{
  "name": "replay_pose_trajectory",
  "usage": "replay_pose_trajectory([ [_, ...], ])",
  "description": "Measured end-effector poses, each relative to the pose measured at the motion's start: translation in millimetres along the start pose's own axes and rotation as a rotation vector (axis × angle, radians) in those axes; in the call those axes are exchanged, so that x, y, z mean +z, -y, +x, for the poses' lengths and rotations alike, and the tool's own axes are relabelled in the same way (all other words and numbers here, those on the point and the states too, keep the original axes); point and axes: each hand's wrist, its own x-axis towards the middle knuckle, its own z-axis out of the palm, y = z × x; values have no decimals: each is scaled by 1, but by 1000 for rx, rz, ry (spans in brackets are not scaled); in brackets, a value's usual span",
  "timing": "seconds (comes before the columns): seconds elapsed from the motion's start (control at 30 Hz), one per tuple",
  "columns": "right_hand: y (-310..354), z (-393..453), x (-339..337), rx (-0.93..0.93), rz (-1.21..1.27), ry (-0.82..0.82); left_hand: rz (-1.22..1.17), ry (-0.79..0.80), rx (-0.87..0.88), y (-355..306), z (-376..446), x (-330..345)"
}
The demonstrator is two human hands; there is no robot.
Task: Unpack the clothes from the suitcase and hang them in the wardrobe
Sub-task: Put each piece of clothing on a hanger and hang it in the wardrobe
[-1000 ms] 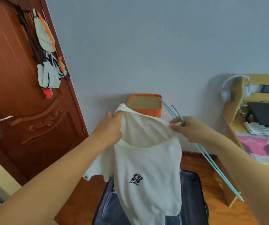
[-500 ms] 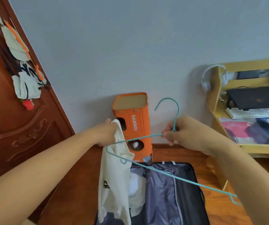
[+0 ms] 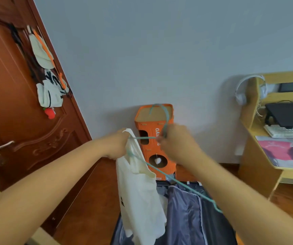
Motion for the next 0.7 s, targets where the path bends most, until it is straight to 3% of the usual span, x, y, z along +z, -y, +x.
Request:
replay_pose_trajectory([
  [0.1,-5,3,53,-53,80,64,-125,-30,85,-31,-14,-3],
  [0.2,-24,6,44,-38,328,-128,-196,-127,294,-44,-37,-12],
  [0.27,-36,5,25,-25,504,-191,-321,-403,435,-41,-52,-26],
  [0.33,-41,1,6,-93,602,-177,-264,-706,533,-32,-51,-37],
  [0.43,-35,2,-11,-192,651,-165,108,-697,547,-30,-38,-45],
  [0.5,-31,8,-19,-208,659,-236,220,-803,585,-36,-33,-48],
  [0.53,-32,10,-19,-202,590,-351,246,-850,587,-38,-32,-51],
  [0.6,-39,2,-6,-167,399,-693,238,-808,495,-36,-29,-60],
  [0.63,-45,-8,9,-170,380,-776,222,-776,443,-31,-25,-64],
  [0.7,-58,-31,49,-191,411,-626,170,-766,400,-23,-27,-71],
])
